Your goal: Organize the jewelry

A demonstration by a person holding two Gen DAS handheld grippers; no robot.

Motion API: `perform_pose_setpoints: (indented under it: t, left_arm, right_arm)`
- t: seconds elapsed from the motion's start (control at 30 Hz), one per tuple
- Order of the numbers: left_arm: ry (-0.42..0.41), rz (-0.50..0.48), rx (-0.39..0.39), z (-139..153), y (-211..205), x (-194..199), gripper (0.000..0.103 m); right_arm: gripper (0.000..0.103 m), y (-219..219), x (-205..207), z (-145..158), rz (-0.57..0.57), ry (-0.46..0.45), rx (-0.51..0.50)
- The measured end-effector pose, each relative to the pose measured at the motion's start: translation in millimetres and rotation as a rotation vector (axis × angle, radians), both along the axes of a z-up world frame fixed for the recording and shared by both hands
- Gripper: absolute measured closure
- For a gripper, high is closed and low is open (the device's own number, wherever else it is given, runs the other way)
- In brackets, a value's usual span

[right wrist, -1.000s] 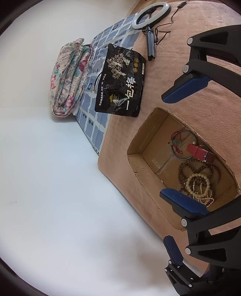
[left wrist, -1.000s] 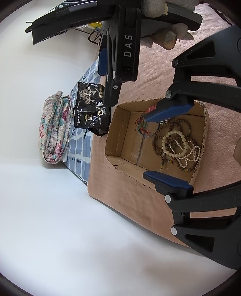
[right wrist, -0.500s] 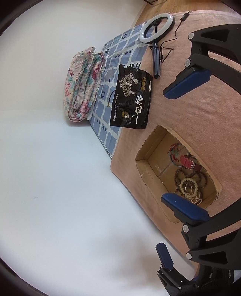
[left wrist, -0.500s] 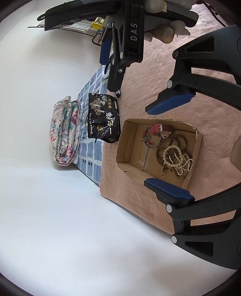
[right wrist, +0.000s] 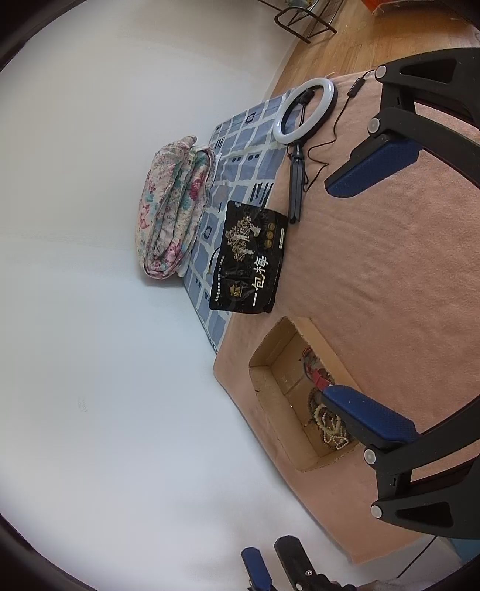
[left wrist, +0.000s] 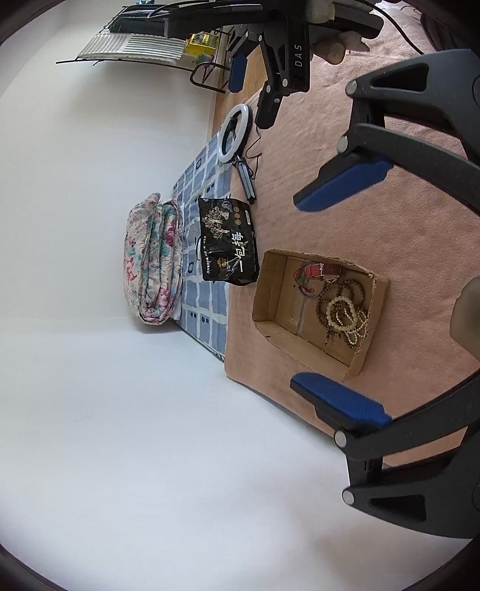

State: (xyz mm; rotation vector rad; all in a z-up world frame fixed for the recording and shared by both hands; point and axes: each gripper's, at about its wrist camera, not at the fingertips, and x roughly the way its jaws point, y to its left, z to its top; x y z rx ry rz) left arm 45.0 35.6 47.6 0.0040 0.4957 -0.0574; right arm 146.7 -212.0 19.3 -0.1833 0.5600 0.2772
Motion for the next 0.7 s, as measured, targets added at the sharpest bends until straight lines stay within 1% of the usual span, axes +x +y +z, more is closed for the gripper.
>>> perform_pose_setpoints:
  t: [0.03,0.1,0.2,0.37,0.5,0.63,0.7]
  left_arm:
    - [-0.015,0.006,-0.001,4,-1,-6,0.003]
    - [-0.038,0.020,0.006,11,-3,-17,0.003]
    - [-0.052,0.038,0.021,19,-5,-29,0.000]
    - [-0.026,0.061,0.006,20,-7,-44,0.000]
    - [-0.018,0.087,0.015,18,-7,-55,0.000]
    - [-0.007,0.102,-0.020,17,-3,-63,0.000]
    - [-0.009,0.112,-0.020,18,-3,-65,0.000]
  right_arm:
    - [0.000,-5,-4,2,-0.004,0.000,0.005]
    - [0.000,-12,-12,6,-0.012,-0.004,0.016]
    - [0.000,-20,-25,12,-0.021,-0.011,0.026]
    - [0.000,-27,-44,15,-0.029,-0.014,0.033]
    - [0.000,-30,-58,15,-0.028,-0.023,0.034]
    - [0.000,-32,-69,14,-0.028,-0.023,0.046]
    - [0.000,-33,-73,14,-0.030,-0.027,0.048]
